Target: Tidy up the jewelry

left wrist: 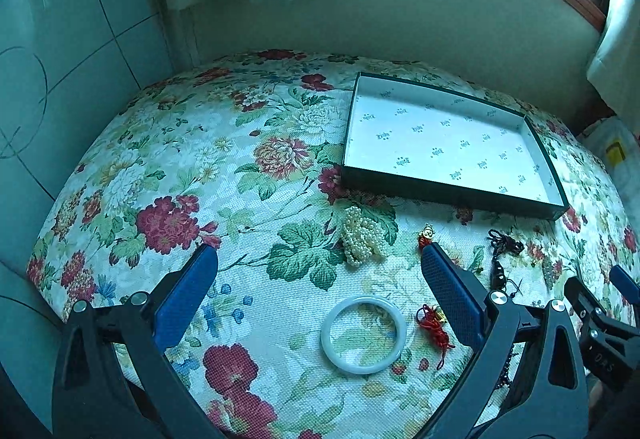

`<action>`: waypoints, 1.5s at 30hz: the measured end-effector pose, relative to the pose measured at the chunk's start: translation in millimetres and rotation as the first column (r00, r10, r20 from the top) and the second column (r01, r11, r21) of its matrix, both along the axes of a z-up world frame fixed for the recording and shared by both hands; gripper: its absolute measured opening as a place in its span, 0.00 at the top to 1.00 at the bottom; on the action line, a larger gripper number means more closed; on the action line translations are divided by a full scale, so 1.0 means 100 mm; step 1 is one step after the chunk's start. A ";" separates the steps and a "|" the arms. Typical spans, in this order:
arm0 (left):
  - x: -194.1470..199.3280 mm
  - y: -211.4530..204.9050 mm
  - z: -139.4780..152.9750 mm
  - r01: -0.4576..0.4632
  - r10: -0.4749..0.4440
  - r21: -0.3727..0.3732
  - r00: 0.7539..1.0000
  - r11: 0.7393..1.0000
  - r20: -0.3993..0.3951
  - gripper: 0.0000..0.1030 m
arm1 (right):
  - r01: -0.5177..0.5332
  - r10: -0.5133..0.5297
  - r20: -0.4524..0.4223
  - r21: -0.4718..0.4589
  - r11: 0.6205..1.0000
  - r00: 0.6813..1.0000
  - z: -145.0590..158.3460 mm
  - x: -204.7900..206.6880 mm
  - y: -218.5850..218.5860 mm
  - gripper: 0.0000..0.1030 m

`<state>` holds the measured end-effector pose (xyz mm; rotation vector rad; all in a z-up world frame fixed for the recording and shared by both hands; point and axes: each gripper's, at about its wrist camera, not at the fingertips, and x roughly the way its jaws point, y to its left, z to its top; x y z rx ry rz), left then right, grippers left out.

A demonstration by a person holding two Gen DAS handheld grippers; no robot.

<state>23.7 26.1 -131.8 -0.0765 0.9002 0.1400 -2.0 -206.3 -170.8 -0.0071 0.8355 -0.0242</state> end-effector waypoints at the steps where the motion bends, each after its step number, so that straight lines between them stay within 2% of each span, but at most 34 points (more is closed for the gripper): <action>1: 0.01 0.01 -0.02 -0.004 0.004 0.007 1.000 1.000 -0.005 0.02 | 0.009 -0.009 -0.001 -0.008 1.000 1.000 -0.05 0.06 -0.03 0.04; 8: 0.04 0.03 -0.15 -0.005 0.006 0.011 0.999 1.000 -0.037 0.02 | 0.123 -0.127 -0.051 -0.072 0.990 0.991 -0.36 0.89 -0.68 0.04; 12: 0.05 0.08 -0.16 -0.010 0.010 0.019 0.999 1.000 -0.030 0.02 | 0.112 -0.118 -0.112 -0.064 0.992 0.987 -0.50 1.34 -1.22 0.04; 15: 0.08 0.15 -0.20 -0.027 0.028 0.017 0.999 0.999 -0.037 0.02 | 0.103 -0.110 -0.135 -0.060 0.993 0.985 -0.58 1.52 -1.53 0.04; 18: 0.12 0.19 -0.25 -0.041 0.041 0.013 0.998 0.999 -0.051 0.02 | 0.090 -0.094 -0.153 -0.034 0.995 0.984 -0.68 1.55 -1.71 0.04; 21: 0.14 0.21 -0.28 -0.044 0.044 0.001 0.997 0.999 -0.058 0.02 | 0.044 -0.041 -0.108 0.025 0.999 0.993 -0.72 1.51 -1.84 0.04; 23: 0.15 0.21 -0.28 -0.047 0.047 0.001 0.997 0.999 -0.057 0.02 | 0.043 -0.041 -0.077 0.022 0.999 0.996 -0.73 1.46 -1.85 0.04; 39: 0.09 0.18 -0.30 -0.020 0.020 -0.002 0.998 1.000 -0.052 0.02 | 0.044 -0.042 -0.079 0.022 0.999 0.996 -0.73 1.45 -1.85 0.04; 45: 0.06 0.21 -0.27 -0.020 0.017 -0.042 0.998 0.999 -0.053 0.02 | 0.044 -0.042 -0.078 0.021 0.999 0.996 -0.73 1.45 -1.85 0.04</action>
